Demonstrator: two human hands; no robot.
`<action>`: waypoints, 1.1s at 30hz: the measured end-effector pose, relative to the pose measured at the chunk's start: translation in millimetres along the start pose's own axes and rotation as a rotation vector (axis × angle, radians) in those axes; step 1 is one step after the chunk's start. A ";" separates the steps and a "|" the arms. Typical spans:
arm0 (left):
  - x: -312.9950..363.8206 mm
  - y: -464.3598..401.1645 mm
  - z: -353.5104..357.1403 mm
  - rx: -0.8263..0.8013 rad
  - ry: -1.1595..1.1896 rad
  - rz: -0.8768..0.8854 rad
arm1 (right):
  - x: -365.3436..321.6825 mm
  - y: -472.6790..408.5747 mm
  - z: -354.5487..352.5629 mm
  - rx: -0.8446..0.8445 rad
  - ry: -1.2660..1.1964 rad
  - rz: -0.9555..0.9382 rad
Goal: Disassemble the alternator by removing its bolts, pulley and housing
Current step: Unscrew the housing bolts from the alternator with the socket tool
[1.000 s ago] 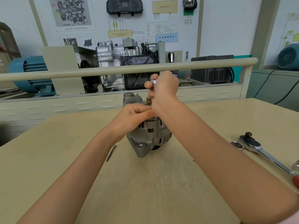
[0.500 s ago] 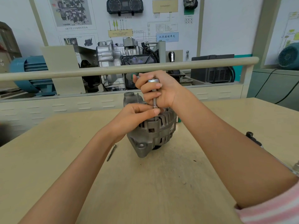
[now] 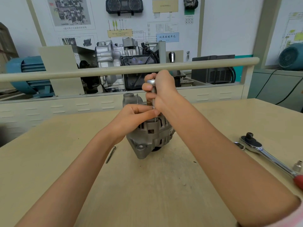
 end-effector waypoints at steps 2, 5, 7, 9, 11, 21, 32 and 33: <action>2.1 0.5 0.9 -0.006 0.006 0.002 | 2.3 -2.2 2.8 -0.092 0.018 0.110; 2.5 0.5 1.3 0.000 0.002 0.000 | 13.7 -0.5 11.0 -0.319 -0.036 0.378; 1.9 0.3 1.1 0.004 -0.017 0.004 | 19.0 2.5 15.4 -0.437 -0.066 0.517; 1.6 0.3 1.0 -0.002 -0.027 0.007 | 23.0 3.9 18.2 -0.491 -0.103 0.608; 1.3 -0.3 0.7 -0.008 -0.025 0.010 | 25.0 3.9 18.2 -0.498 -0.131 0.637; 4.2 0.8 2.1 0.001 -0.033 0.033 | -4.1 4.7 -10.7 0.092 -0.151 -0.228; 0.2 -1.8 2.2 -0.026 -0.032 -0.001 | 14.9 -3.9 6.4 -0.248 0.005 0.403; -0.2 -2.2 1.9 -0.027 -0.030 -0.004 | 17.3 -4.3 8.2 -0.280 0.015 0.443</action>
Point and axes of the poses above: each hand's wrist, its own y-axis away from the middle knuckle, its own z-axis out of the palm, x = y × z, the point moved 7 cm from there along -y, towards the middle knuckle, and after that the axes turned 11 degrees about -y, right-handed, at the moved point
